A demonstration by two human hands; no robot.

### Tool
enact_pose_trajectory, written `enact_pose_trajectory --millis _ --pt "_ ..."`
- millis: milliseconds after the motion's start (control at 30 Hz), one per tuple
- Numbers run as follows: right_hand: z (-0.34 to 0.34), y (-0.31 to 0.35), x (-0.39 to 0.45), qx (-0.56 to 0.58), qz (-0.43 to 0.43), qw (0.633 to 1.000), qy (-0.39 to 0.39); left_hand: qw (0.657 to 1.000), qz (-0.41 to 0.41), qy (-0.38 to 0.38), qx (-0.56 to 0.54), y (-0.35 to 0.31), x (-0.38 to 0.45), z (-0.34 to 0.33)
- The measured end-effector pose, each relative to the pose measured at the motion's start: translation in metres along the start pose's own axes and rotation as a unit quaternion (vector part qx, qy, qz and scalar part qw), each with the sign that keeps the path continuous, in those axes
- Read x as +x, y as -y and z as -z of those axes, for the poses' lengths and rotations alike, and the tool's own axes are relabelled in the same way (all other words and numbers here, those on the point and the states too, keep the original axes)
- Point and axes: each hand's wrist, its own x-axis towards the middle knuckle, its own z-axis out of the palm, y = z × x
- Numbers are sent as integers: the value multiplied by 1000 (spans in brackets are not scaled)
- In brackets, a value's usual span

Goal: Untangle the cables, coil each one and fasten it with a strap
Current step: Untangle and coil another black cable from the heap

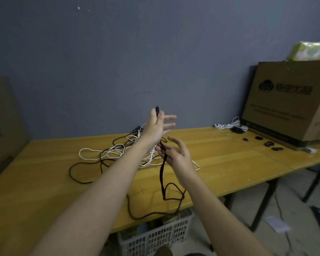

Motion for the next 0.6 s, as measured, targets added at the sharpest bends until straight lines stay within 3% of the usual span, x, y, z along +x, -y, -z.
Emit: enact_pose_trajectory --millis 200,367,433,500,600 --pt "-2 -16 18 -70 22 997 39 997 -28 28 73 24 14 25" --pt "-13 -31 44 132 -34 990 41 984 -65 43 162 40 33 47" --pt "-15 -34 54 161 -61 983 60 981 -71 41 175 46 36 56" --pt "-16 -38 64 97 -57 990 85 979 -77 34 186 50 38 66" --pt "-21 -43 79 -93 -29 989 112 971 -63 32 227 57 44 80"
